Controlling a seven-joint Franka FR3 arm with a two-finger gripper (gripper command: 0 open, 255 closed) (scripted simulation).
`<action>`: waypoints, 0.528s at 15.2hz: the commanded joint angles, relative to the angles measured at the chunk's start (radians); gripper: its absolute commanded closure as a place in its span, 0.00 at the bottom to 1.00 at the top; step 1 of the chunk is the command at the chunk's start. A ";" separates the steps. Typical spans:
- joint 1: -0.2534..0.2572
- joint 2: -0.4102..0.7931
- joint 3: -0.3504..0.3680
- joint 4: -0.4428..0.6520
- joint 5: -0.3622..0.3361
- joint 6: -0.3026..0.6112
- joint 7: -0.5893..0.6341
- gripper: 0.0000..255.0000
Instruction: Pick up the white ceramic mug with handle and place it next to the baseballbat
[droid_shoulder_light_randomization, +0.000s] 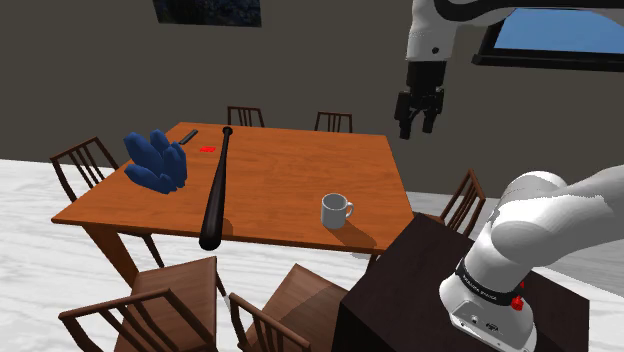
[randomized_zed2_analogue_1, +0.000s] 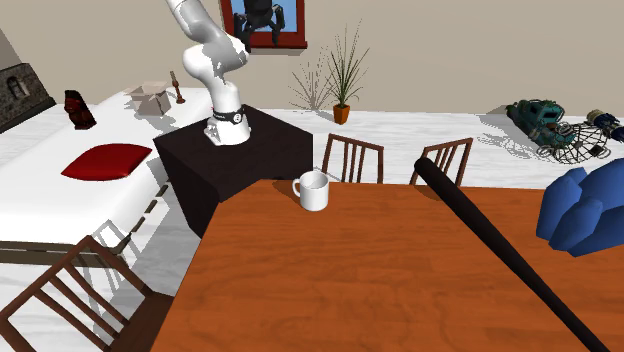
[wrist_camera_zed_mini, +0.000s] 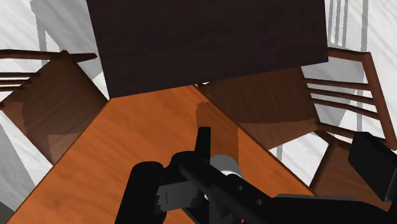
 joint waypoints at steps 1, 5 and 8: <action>0.000 0.000 0.000 0.000 0.000 0.000 0.000 0.00; 0.003 0.055 0.017 -0.084 0.003 0.158 0.011 0.00; 0.006 0.115 0.030 -0.132 0.006 0.279 0.018 0.00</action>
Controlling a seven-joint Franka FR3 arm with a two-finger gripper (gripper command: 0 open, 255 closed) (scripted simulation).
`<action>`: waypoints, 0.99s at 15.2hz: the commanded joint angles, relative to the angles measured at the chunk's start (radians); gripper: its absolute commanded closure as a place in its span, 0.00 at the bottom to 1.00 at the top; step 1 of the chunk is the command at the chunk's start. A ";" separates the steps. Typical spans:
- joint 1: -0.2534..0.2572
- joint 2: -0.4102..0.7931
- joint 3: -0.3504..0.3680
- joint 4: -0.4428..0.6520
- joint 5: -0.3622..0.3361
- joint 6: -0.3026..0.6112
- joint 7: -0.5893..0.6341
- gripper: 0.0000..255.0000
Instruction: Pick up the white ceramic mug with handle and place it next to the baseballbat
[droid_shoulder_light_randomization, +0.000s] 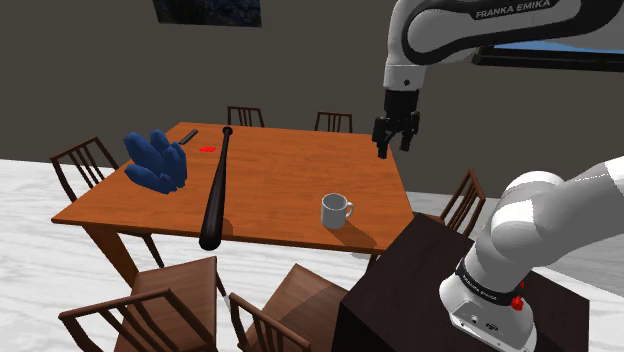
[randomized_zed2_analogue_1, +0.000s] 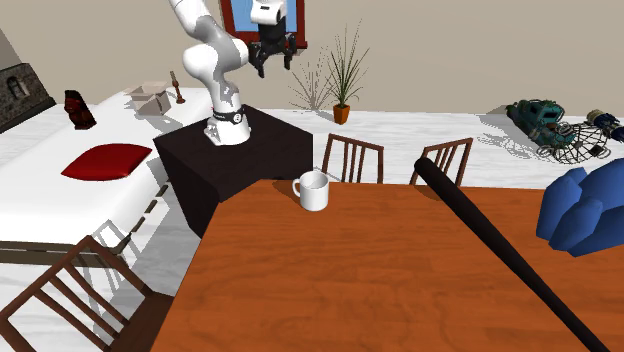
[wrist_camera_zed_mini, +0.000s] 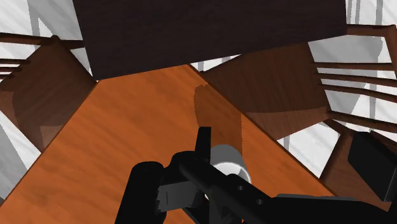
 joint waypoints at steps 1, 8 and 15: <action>0.004 0.042 0.010 -0.032 0.003 0.088 0.008 0.00; 0.011 0.250 0.035 -0.079 0.006 0.375 0.028 0.00; 0.015 0.516 0.053 -0.045 -0.001 0.637 0.054 0.00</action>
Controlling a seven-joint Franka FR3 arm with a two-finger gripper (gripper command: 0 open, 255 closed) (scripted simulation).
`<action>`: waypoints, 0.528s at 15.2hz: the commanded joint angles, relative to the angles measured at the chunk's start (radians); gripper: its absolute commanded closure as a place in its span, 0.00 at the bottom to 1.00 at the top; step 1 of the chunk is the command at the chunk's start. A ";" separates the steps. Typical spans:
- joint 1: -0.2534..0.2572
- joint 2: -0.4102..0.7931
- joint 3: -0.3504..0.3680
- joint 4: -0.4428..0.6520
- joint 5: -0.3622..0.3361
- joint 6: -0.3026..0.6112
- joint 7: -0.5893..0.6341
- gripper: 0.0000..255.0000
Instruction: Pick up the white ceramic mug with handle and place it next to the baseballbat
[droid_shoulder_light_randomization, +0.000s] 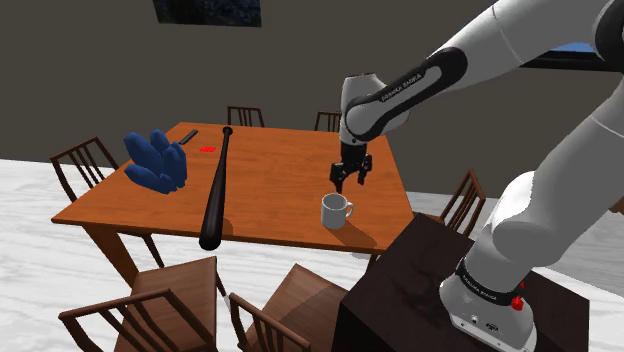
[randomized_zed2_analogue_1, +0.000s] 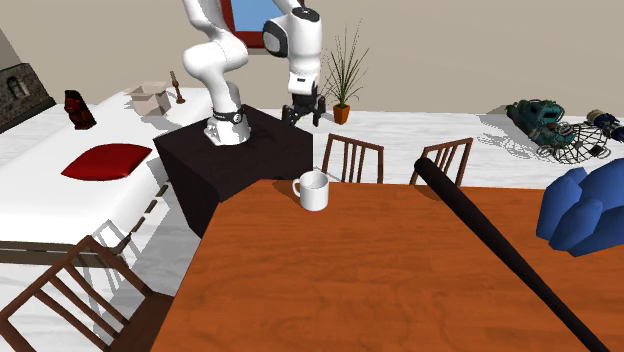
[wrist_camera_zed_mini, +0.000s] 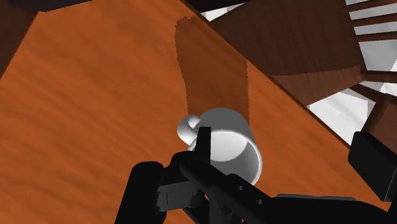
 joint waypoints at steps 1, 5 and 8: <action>-0.001 0.084 0.003 0.026 -0.006 0.070 0.007 0.00; 0.001 0.249 0.007 0.086 -0.021 0.191 0.029 0.00; 0.004 0.373 0.006 0.146 -0.037 0.268 0.048 0.00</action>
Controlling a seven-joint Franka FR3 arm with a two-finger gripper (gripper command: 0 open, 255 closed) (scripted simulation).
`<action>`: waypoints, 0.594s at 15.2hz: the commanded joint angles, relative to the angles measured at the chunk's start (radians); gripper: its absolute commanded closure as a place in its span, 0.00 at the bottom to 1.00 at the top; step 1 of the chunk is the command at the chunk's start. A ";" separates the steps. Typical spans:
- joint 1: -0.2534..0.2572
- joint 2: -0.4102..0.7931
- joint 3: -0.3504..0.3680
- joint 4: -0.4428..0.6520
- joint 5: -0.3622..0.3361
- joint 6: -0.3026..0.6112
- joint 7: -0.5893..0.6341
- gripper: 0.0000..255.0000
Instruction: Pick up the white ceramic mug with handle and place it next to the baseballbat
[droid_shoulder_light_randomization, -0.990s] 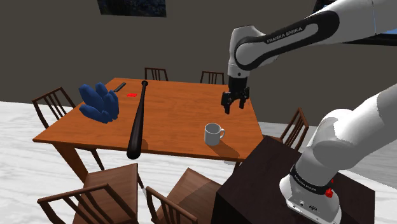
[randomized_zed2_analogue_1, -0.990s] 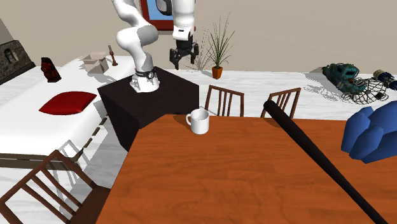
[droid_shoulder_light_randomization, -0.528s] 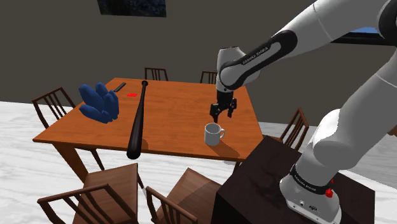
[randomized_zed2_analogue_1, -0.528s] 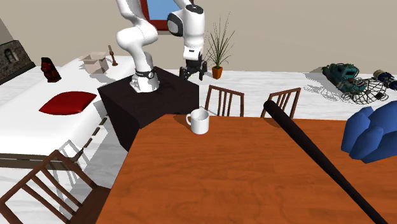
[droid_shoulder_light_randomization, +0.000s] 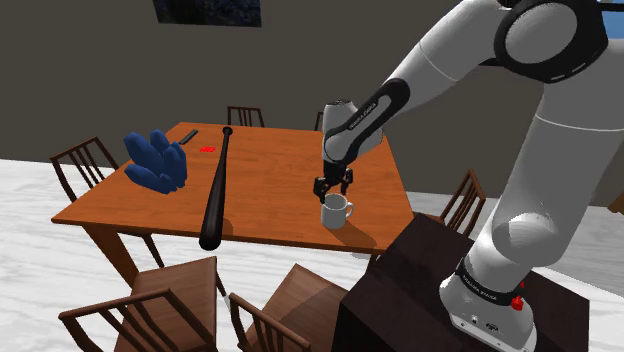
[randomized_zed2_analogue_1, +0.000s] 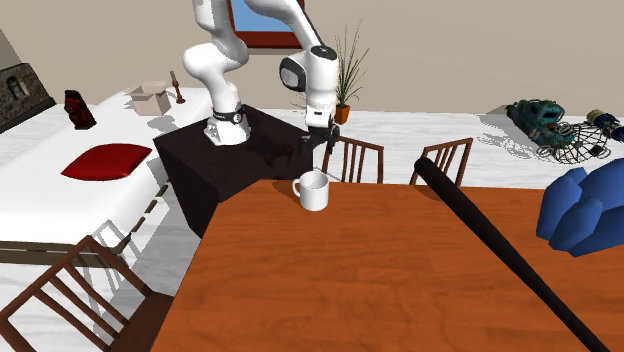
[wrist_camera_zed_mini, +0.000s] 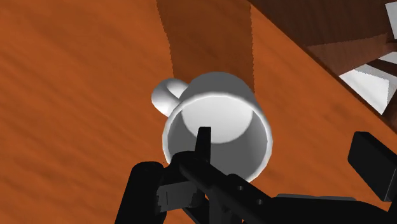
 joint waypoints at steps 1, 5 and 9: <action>0.002 0.088 -0.002 0.046 -0.011 0.052 0.012 0.00; 0.007 0.187 -0.007 0.099 -0.023 0.107 0.026 0.00; 0.007 0.238 -0.007 0.102 -0.022 0.154 0.026 0.00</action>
